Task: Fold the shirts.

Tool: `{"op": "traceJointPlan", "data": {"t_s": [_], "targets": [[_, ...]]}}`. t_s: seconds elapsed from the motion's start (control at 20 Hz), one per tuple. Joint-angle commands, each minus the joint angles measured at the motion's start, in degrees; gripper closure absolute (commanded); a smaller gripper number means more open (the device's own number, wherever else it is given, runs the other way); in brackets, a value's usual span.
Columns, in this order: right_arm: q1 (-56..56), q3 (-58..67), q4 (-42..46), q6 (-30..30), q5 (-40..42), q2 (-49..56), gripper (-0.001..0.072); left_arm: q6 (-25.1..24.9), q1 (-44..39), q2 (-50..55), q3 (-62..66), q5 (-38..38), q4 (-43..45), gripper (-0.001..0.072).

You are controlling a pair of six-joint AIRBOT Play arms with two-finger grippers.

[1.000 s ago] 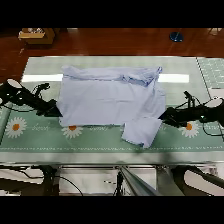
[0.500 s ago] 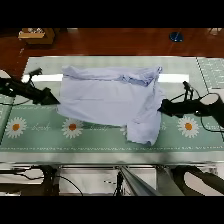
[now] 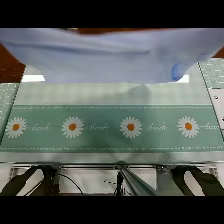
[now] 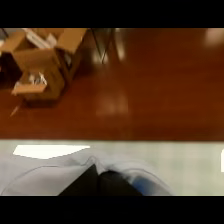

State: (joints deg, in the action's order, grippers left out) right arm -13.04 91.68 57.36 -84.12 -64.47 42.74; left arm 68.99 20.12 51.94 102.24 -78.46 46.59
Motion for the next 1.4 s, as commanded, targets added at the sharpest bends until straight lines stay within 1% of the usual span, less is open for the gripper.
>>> {"op": "traceJointPlan", "data": {"t_s": [0.0,0.1,0.2,0.3,0.45,0.55,0.7,0.8,0.9,1.1,1.25,1.35], "targets": [[-0.59,20.81,7.78,-5.99,-6.47,-2.08,0.0686,7.32,0.44,-12.79,8.70,4.07,10.78,0.0689],[-0.59,28.87,12.22,-8.44,-9.05,-2.12,0.0687,10.71,0.42,-18.14,9.88,4.07,16.87,0.0689],[-0.59,33.99,13.51,-10.10,-14.21,-2.25,0.0687,12.72,-0.68,-22.18,9.88,3.32,19.93,0.0689],[-0.59,35.52,13.64,-10.19,-19.26,-3.21,0.0687,12.83,-1.97,-24.41,9.88,0.02,20.61,0.0689],[-0.59,35.52,17.14,-10.43,-22.53,-5.49,0.0687,14.73,-3.45,-25.05,9.88,-7.58,20.76,0.0689],[-0.59,35.52,19.69,-10.21,-26.58,-5.88,0.0687,14.71,-4.28,-25.00,9.84,-10.80,20.79,0.0689],[-0.61,35.43,20.83,-5.49,-36.63,-2.89,0.0687,14.21,-4.79,-23.10,9.49,-16.70,21.64,0.0689],[-0.59,33.70,19.74,-4.33,-41.88,1.38,0.0687,9.57,-4.79,-20.46,6.40,-20.85,21.86,0.0689],[-0.59,27.65,17.03,-3.96,-40.50,4.55,0.0687,9.29,-4.79,-17.84,-0.07,-20.59,22.03,0.0689],[-0.07,14.82,16.74,-2.47,-36.28,13.84,0.0687,9.27,-4.79,-11.04,-13.70,-16.65,21.55,0.0689],[3.78,12.41,17.51,-1.55,-31.45,23.56,0.0687,8.96,-4.79,-3.80,-19.93,-11.43,20.94,0.0689],[6.73,12.41,20.09,-1.22,-26.14,29.70,0.0687,8.35,-4.81,2.45,-21.40,-6.88,20.92,0.0688]]}}
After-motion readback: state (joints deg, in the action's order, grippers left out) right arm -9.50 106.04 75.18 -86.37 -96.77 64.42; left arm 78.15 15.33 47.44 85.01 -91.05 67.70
